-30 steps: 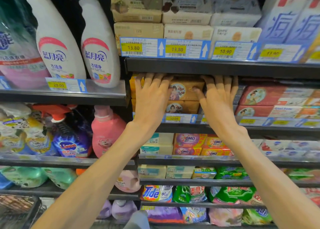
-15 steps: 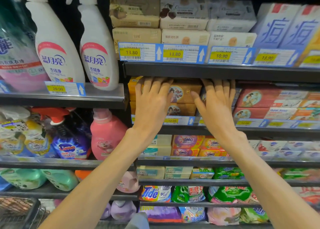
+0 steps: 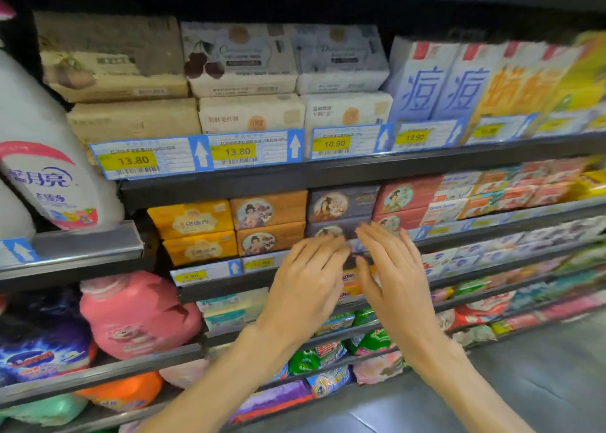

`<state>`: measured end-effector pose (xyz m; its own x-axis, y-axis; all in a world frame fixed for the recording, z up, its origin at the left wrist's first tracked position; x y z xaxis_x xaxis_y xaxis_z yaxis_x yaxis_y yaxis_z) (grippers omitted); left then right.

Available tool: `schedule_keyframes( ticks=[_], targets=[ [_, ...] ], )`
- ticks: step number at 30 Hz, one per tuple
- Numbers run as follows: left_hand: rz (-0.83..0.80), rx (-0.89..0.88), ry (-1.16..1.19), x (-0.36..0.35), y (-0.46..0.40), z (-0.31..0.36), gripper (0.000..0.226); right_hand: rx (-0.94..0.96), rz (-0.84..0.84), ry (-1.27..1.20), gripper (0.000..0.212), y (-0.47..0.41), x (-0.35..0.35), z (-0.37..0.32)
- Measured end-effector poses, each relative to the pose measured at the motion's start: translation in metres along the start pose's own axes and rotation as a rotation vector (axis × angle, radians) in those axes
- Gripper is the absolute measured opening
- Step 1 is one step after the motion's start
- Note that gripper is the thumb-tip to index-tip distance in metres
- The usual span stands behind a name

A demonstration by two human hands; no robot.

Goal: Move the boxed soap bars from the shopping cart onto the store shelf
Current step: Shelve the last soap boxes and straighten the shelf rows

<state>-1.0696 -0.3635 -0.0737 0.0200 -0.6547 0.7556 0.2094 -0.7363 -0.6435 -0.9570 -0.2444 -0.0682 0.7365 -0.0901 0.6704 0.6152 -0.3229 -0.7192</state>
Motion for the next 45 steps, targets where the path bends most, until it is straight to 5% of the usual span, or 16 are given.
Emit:
schedule_keyframes(
  ticks=[14, 30, 45],
  targets=[
    [0.127, 0.316, -0.152, -0.022, -0.014, 0.038, 0.036, 0.022, -0.072, 0.023, 0.035, -0.005, 0.004, 0.079],
    [0.169, 0.443, -0.185, -0.016, -0.008, 0.041, 0.037, 0.177, -0.102, -0.196, 0.034, -0.006, 0.007, 0.082],
    [0.229, 0.468, -0.17, -0.021, -0.011, 0.038, 0.033, 0.292, -0.106, -0.074, 0.037, -0.013, -0.025, 0.055]
  ],
)
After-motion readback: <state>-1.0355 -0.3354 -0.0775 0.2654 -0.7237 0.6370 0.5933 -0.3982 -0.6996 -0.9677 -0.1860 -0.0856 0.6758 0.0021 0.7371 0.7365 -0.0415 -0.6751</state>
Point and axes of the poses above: each hand's wrist, its own y-axis away from the middle knuckle, its own x-axis out of the back of the hand, z = x × y, the point moved 2 cm from there along -y, towards the middle knuckle, and after that the axes turned 3 degrees about z, right-handed, at the moved point
